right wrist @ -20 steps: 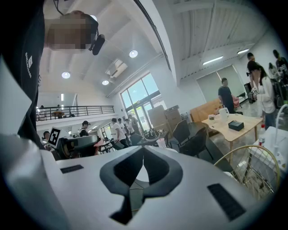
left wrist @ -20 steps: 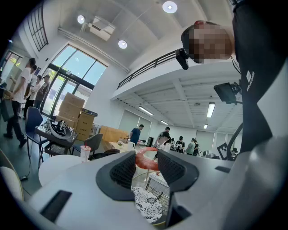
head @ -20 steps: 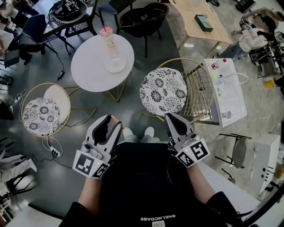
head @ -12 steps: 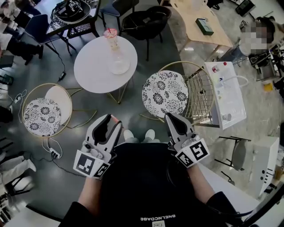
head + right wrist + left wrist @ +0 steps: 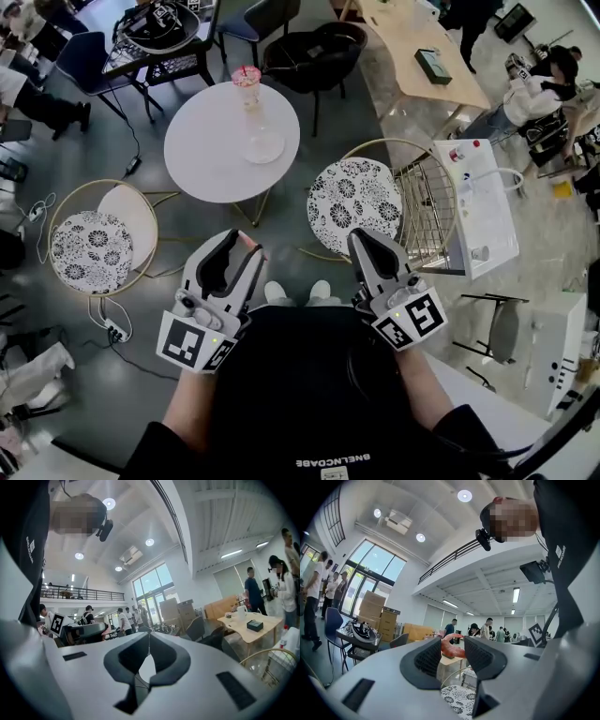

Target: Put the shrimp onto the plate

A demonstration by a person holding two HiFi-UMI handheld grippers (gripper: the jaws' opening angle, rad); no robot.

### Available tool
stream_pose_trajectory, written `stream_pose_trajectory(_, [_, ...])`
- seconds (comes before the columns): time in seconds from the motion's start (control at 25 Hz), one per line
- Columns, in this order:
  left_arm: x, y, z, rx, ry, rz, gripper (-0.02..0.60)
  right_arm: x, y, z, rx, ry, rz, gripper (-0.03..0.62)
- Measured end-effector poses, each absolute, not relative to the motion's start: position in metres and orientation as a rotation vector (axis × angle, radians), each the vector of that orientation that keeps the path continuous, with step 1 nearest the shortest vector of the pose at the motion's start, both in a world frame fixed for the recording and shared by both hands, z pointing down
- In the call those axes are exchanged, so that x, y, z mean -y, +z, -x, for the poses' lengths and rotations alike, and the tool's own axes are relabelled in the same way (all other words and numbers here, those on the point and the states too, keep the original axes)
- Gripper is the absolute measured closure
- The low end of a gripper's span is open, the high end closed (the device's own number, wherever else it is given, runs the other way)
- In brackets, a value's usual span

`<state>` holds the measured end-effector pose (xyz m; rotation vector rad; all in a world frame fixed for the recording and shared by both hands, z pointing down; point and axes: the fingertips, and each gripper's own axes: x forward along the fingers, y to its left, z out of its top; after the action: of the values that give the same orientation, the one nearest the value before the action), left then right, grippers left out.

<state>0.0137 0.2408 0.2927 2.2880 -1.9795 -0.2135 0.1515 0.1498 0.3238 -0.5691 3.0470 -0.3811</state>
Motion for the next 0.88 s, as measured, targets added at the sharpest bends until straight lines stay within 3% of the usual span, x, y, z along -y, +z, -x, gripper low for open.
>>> stream_pose_trajectory(0.88, [-0.236,0.314,0.030,2.016,-0.191,-2.225,0.423,-0.142,0.346,-0.113,-3.064,-0.427,0.570,0.576])
